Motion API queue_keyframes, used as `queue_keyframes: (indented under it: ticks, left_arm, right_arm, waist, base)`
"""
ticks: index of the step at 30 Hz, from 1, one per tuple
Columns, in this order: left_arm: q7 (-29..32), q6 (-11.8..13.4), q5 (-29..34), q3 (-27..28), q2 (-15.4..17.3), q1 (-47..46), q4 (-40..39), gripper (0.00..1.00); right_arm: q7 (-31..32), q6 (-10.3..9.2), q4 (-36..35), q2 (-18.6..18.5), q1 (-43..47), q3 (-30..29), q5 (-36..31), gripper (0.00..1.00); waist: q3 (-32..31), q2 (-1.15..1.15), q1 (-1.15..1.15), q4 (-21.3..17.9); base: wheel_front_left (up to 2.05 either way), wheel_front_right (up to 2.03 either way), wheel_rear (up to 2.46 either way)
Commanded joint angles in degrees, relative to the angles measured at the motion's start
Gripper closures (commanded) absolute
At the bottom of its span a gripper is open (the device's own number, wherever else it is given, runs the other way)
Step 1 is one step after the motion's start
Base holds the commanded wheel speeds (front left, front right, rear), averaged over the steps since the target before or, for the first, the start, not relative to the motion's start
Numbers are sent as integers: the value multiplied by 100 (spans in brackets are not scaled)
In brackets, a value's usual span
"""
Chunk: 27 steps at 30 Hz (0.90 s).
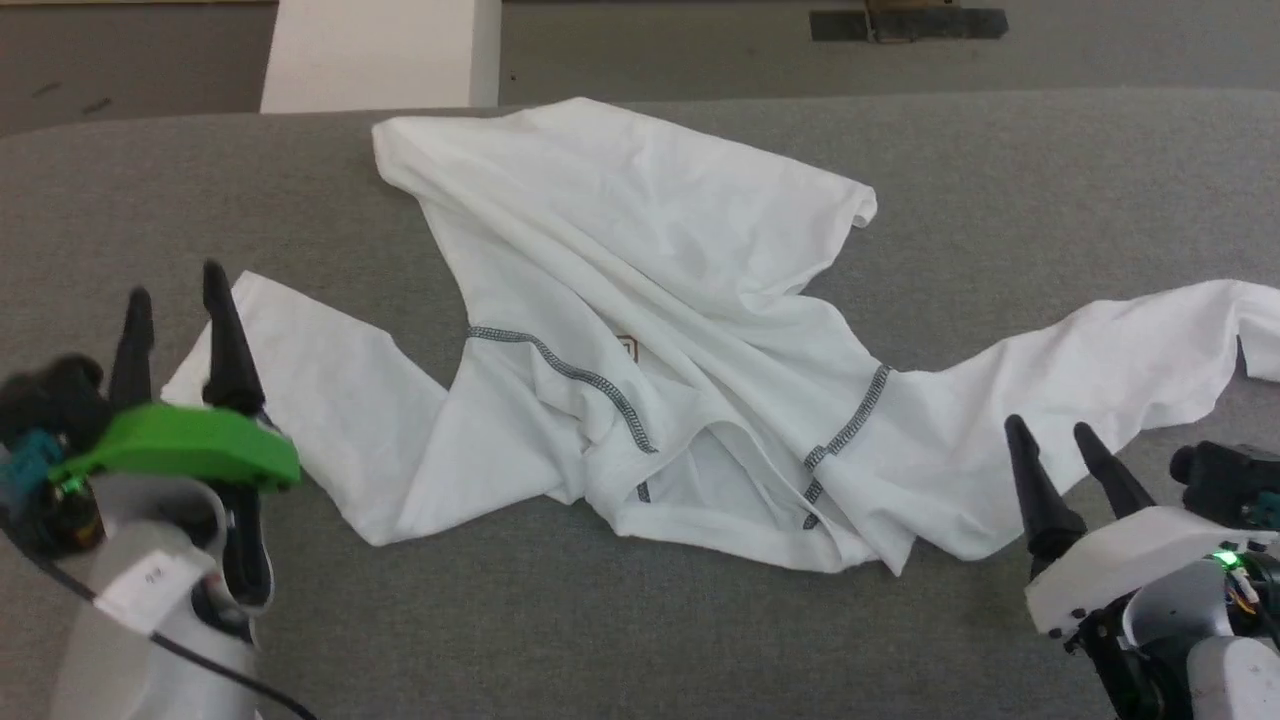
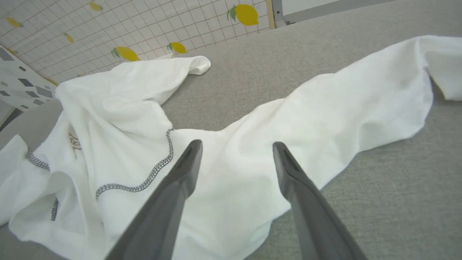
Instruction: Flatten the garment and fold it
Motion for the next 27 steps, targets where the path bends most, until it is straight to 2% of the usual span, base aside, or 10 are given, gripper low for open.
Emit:
queue_keyframes:
  ticks: [1,4,8,11,14,17,23,26,27]
  left_arm:
    - [-24,78,-31,-18,-110,355,-127,0]
    - [30,220,-127,-48,-353,963,-372,0]
    - [36,354,-220,-65,-581,1472,-654,0]
    - [82,407,-227,-143,-677,1650,-808,0]
    - [160,435,-210,-244,-728,1693,-926,0]
    - [215,434,-193,-328,-748,1662,-988,0]
    - [254,423,-176,-425,-752,1611,-974,0]
    - [276,406,-195,-456,-754,1626,-919,0]
    - [289,400,-211,-460,-755,1633,-896,0]
  right_arm:
    - [118,-8,-100,4,51,128,-189,0]
    - [555,-8,-258,4,46,660,-386,0]
    - [1432,-8,-253,4,-140,1702,-464,0]
    - [2181,-8,-7,-20,-394,2406,-500,0]
    - [2616,-8,399,-52,-769,2917,-681,0]
    - [2734,-8,885,-62,-1157,3211,-929,0]
    - [2703,-8,2045,-30,-1718,3288,-1526,0]
    - [2783,-8,2457,-14,-1782,3400,-1433,0]
    - [2853,-8,2567,-11,-1792,3462,-1328,17]
  waist:
    - [-375,0,0,381]
    - [-469,0,0,493]
    - [-550,0,0,667]
    - [-577,0,0,843]
    - [-544,0,0,1020]
    - [-467,0,0,1174]
    - [-366,0,0,1294]
    - [-375,0,0,1278]
    - [-382,0,0,1254]
  base:
    - [0,0,0]
    - [0,0,0]
    - [0,0,0]
    - [0,0,0]
    - [0,0,0]
    - [0,0,0]
    - [0,0,0]
    - [0,0,0]
    - [0,0,0]
